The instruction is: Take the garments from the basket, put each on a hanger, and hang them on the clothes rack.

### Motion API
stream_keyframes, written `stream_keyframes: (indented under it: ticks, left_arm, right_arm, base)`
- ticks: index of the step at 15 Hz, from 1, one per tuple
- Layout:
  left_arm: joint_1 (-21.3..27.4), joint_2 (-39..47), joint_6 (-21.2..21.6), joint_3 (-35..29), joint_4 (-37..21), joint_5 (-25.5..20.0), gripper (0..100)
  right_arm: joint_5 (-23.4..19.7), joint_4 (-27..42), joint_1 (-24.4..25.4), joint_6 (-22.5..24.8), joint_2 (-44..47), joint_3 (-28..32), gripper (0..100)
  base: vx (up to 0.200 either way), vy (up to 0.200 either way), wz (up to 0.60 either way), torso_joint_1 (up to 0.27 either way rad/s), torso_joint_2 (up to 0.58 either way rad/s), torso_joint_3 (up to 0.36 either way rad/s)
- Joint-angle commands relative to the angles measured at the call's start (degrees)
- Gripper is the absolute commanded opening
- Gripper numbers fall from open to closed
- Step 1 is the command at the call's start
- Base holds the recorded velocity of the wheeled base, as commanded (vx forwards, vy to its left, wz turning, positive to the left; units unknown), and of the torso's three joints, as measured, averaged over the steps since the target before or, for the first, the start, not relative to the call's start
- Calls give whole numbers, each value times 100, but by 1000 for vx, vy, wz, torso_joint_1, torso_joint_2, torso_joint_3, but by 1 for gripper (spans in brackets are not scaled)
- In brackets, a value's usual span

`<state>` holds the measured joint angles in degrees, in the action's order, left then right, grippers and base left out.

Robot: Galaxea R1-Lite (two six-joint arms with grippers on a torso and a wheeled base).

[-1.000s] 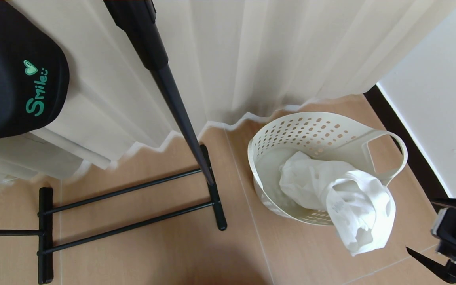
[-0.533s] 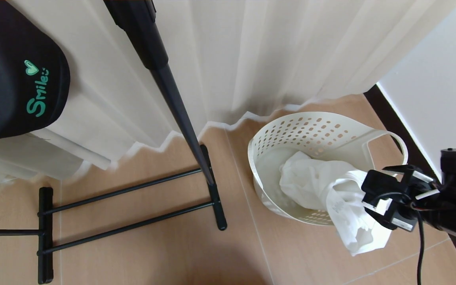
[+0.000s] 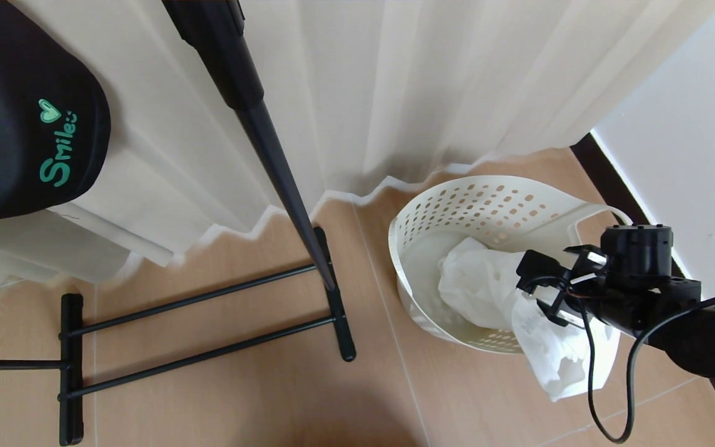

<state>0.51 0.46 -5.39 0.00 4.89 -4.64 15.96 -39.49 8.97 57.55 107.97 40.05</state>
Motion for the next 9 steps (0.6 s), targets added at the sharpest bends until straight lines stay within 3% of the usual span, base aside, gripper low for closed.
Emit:
stream_keyframes:
  ticks: [1, 6, 9]
  left_arm:
    - [2, -2, -6, 0, 3, -1, 100]
    - [2, -2, 3, 0, 3, -1, 100]
    - [2, -11, -6, 0, 3, -1, 100]
  right_arm:
    - [57, -24, -18, 2, 365, 153, 100]
    - [74, -59, -97, -7, 646, 531, 100]
    - [294, -59, -97, -7, 822, 750, 100]
  base:
    - [0, 0, 0, 0, 0, 0]
    - [0, 0, 0, 0, 0, 0]
    - [0, 0, 0, 0, 0, 0]
